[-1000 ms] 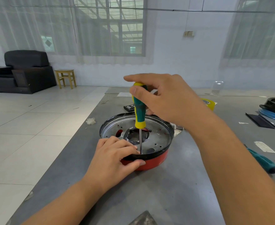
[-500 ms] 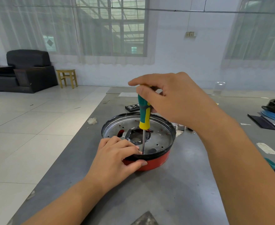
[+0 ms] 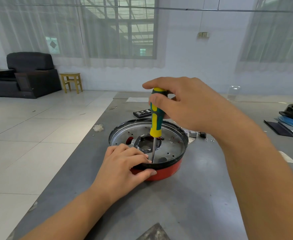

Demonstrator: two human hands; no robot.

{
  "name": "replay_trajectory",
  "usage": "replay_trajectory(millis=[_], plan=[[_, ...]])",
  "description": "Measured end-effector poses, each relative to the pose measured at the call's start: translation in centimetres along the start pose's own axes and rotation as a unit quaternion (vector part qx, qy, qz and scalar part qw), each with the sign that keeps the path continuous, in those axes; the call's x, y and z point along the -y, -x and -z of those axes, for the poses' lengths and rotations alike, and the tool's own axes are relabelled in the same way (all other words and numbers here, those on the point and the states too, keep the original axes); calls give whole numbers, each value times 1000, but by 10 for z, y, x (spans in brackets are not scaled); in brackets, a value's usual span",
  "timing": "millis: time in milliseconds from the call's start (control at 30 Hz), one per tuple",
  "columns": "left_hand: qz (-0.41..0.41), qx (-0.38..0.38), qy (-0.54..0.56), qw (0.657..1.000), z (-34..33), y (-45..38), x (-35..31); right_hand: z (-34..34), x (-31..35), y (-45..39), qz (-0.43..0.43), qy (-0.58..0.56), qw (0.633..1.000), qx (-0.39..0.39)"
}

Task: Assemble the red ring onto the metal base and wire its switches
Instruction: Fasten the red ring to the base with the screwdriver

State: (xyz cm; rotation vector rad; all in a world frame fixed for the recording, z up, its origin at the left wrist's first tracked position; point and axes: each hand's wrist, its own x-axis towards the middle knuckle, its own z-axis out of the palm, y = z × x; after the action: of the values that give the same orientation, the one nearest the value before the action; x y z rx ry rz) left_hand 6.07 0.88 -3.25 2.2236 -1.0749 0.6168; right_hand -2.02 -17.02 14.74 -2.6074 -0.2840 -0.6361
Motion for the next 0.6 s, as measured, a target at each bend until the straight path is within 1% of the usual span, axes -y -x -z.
replay_trajectory(millis=[100,233,300,367,500,600], plan=[[1,3,-1,1000,1,1,-1,-3,-1,-1,5,-11,1000,-23],[-1,9,4,1000,3,1,-2,-10,0,-5,17,49,996,-69],[-1,15,8,1000,3,1,-2,-16,2,-5,24,66,995,-73],[0,18,5,1000,4,1,-1,-18,-1,-6,10,67,996,-60],[3,30,3,1000,5,-2,-1,-10,-11,-7,-53,-53,997,20],[1,34,2,999,5,-2,0,-8,-15,-6,-38,-41,998,22]])
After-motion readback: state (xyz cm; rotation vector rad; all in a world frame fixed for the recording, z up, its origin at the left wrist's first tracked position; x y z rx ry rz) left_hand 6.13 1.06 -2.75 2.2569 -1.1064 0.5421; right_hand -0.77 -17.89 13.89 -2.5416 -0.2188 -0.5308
